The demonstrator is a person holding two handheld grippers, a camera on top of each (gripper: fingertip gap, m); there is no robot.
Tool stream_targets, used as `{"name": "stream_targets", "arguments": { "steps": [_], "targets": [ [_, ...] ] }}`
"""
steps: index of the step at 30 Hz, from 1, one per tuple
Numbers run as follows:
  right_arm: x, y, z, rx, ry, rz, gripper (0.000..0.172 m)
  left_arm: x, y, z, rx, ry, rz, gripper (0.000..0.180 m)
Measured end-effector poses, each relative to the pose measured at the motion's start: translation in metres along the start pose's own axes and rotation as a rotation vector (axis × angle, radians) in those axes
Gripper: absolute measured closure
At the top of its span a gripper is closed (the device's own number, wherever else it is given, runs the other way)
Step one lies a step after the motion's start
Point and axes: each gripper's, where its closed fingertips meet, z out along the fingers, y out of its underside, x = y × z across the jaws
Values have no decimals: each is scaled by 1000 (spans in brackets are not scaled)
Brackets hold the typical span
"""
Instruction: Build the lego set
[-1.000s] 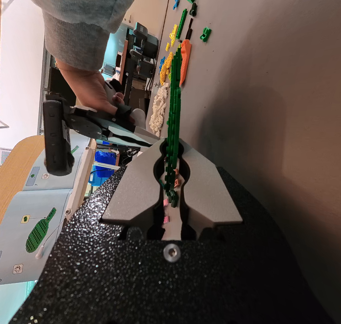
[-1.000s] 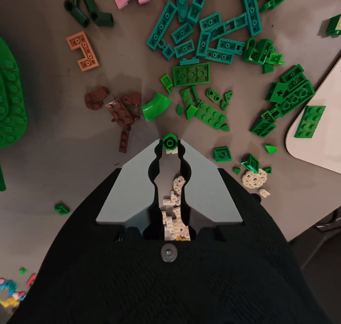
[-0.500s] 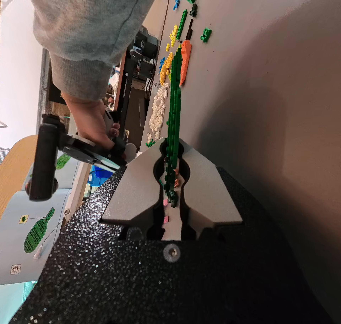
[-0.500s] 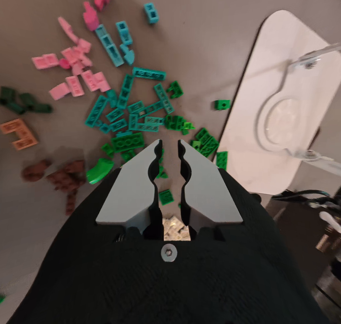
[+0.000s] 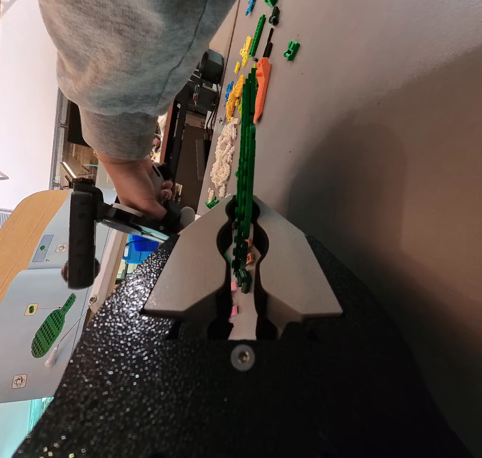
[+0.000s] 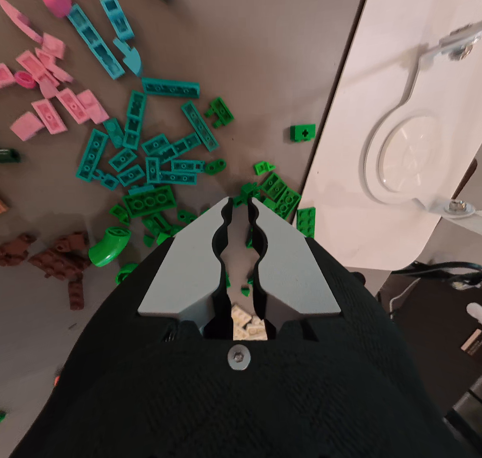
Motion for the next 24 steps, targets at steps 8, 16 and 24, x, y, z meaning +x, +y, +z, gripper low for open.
{"name": "stream_targets", "arguments": {
  "steps": [8,16,24],
  "targets": [
    [3,11,-14,-11,-32,62,148,1,0,0,-1,1,2,174],
    [37,-12,-13,119,99,237,155,1,-1,0,-1,1,2,175],
    [52,-42,8,211,-25,709,152,2,-2,0,-1,1,5,175]
  ]
}}
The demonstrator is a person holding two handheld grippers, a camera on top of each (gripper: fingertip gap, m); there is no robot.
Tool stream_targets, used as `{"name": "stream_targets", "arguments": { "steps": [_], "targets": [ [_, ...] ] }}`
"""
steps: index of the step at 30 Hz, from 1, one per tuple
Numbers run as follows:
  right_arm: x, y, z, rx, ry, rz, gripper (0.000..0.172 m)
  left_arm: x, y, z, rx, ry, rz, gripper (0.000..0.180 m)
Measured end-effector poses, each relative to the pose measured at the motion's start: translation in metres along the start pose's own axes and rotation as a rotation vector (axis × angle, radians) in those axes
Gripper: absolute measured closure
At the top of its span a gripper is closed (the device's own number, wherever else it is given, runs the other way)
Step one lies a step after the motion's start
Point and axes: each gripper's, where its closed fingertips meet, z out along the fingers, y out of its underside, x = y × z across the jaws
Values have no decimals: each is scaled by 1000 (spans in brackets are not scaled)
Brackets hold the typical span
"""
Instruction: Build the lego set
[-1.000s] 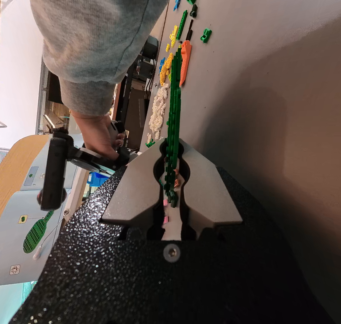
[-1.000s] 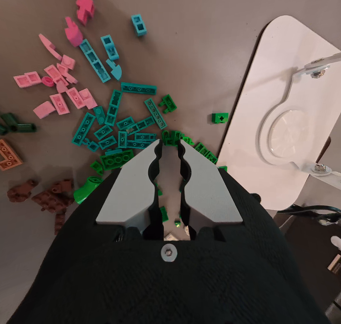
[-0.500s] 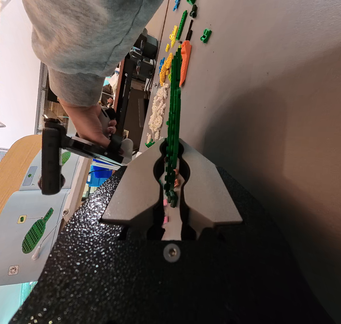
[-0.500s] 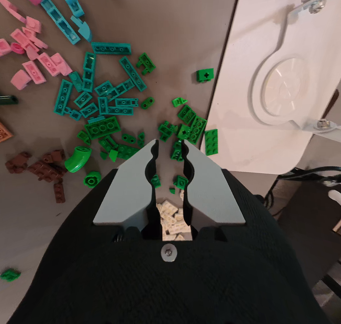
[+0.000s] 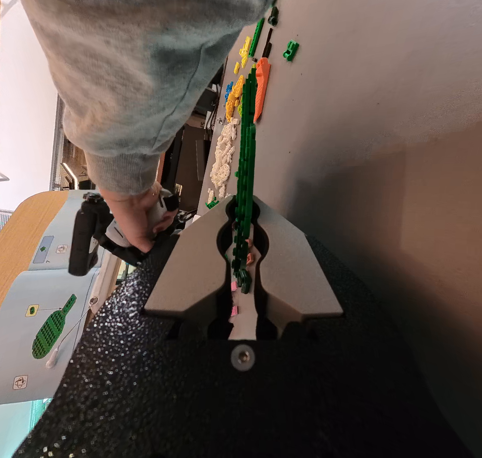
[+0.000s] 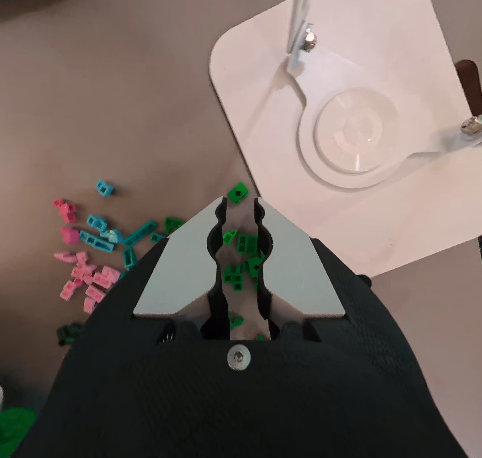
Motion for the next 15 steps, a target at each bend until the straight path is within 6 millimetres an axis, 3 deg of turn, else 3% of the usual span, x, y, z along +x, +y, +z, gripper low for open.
{"name": "stream_targets", "arguments": {
  "steps": [4,6,8,12,15],
  "targets": [
    [-4,-6,0,4,-44,30,151,0,0,0,2,0,-2,175],
    [10,-7,-8,2,16,38,153,0,0,0,2,-1,-3,175],
    [27,2,-17,-57,89,33,157,0,0,0,3,0,-5,175],
    [25,31,-22,-219,34,56,162,-1,0,0,4,0,-7,175],
    [29,41,-21,-266,67,31,166,-1,-1,0,4,-1,-4,175]
  ]
}}
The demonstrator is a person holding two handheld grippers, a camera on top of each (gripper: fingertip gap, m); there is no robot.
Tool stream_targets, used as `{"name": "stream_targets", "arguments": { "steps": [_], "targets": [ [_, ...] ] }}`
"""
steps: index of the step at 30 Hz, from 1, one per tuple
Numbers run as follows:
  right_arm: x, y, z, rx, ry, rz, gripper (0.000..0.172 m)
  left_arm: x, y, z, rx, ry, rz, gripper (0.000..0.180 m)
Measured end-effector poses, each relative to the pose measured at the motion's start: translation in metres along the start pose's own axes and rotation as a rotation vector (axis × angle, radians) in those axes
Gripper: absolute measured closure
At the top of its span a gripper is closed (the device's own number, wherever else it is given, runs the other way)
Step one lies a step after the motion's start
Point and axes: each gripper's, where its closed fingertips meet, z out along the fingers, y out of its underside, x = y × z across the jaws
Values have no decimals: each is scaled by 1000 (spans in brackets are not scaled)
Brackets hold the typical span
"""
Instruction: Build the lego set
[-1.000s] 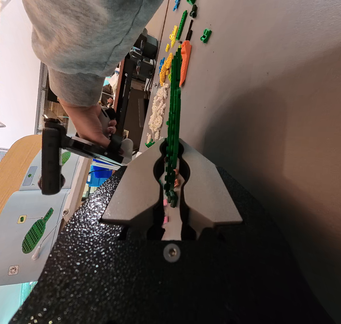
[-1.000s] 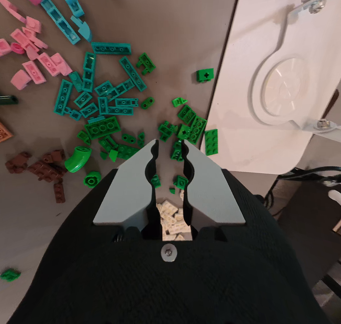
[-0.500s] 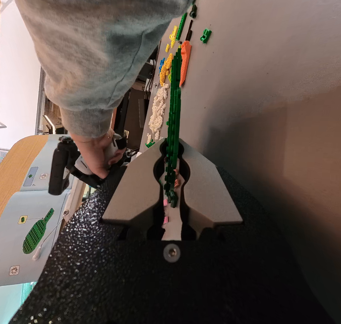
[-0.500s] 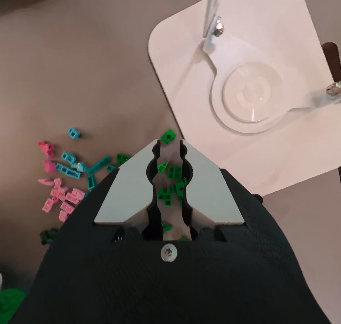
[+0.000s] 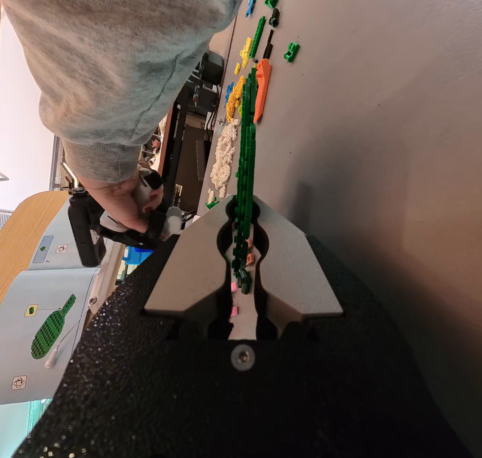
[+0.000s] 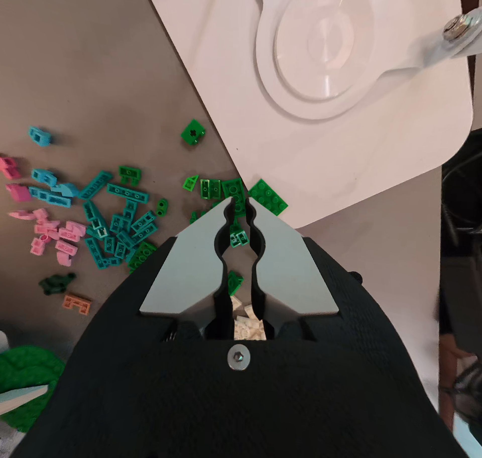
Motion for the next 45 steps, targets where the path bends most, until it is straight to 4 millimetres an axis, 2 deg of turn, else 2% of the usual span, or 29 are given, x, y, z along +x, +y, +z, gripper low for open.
{"name": "stream_targets", "arguments": {
  "steps": [7,12,20,25,30,34,36,39,42,45],
  "targets": [
    [-20,2,5,2,-83,0,167,0,0,0,0,0,1,175],
    [9,15,-4,-51,72,-23,169,0,1,0,-1,1,3,175],
    [7,31,3,-123,59,-41,170,0,2,1,-3,2,5,175],
    [16,41,-1,-162,104,-60,170,-1,2,1,-1,3,1,175],
    [16,28,-23,-20,126,-55,169,-1,2,1,0,2,0,175],
    [1,27,-62,239,177,-97,163,-2,2,1,3,0,2,175],
    [-9,44,-86,362,212,-97,162,-2,2,0,5,-3,8,175],
    [-22,89,-121,542,270,-68,160,-2,4,0,0,-4,13,174],
    [-21,155,-144,662,365,2,159,1,4,2,-13,2,33,174],
    [-11,236,-158,709,509,90,154,3,3,4,-28,0,71,175]
  ]
}}
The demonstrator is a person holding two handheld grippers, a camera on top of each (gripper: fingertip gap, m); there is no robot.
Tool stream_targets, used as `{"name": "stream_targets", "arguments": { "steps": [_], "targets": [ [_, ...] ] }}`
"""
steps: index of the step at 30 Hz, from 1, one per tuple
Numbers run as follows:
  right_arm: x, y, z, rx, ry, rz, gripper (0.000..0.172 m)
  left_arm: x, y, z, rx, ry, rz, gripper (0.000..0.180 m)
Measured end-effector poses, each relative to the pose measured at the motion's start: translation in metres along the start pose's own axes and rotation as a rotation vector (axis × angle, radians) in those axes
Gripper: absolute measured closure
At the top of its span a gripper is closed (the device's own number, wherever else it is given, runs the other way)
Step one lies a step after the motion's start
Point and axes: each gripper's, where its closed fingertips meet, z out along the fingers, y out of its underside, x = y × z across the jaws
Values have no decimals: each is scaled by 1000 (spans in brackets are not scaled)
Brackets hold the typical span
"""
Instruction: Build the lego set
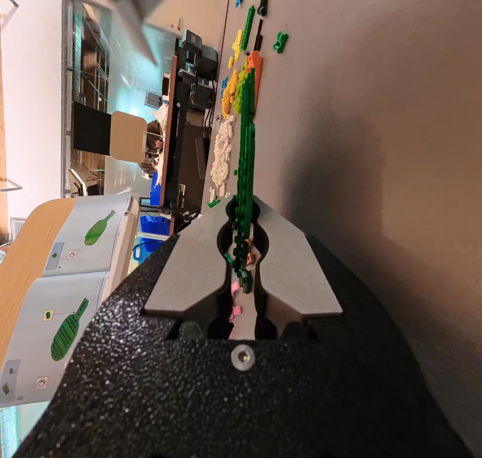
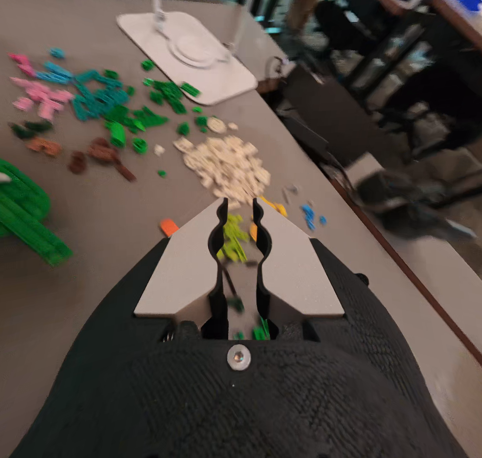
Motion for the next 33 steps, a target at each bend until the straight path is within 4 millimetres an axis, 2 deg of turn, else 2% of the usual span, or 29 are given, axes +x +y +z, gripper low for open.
{"name": "stream_targets", "arguments": {
  "steps": [5,7,10,13,15,17,20,24,27,30,33],
  "targets": [
    [80,83,-89,87,396,35,150,-3,0,0,-14,-35,29,174],
    [107,112,-116,90,526,33,150,-6,-1,-2,-14,-54,29,175],
    [136,144,-146,93,655,70,149,-3,-2,-1,-20,-24,-1,175],
    [151,156,-159,149,678,127,149,-6,-2,0,-35,-31,-2,175],
    [159,162,-164,135,667,115,148,-14,-8,5,-28,-44,-34,175],
    [168,170,-171,110,660,103,148,-25,-30,13,29,-58,-70,175],
    [175,181,-179,99,593,160,147,-32,-81,35,141,-31,-52,175],
    [184,194,-198,113,593,217,148,-14,-160,72,308,44,16,175],
    [189,191,-209,176,618,256,149,-4,-207,100,400,45,-6,175],
    [195,186,-218,191,689,248,150,3,-239,120,457,42,-42,175],
    [201,185,-224,178,768,250,150,9,-258,123,521,35,-33,175]
  ]
}}
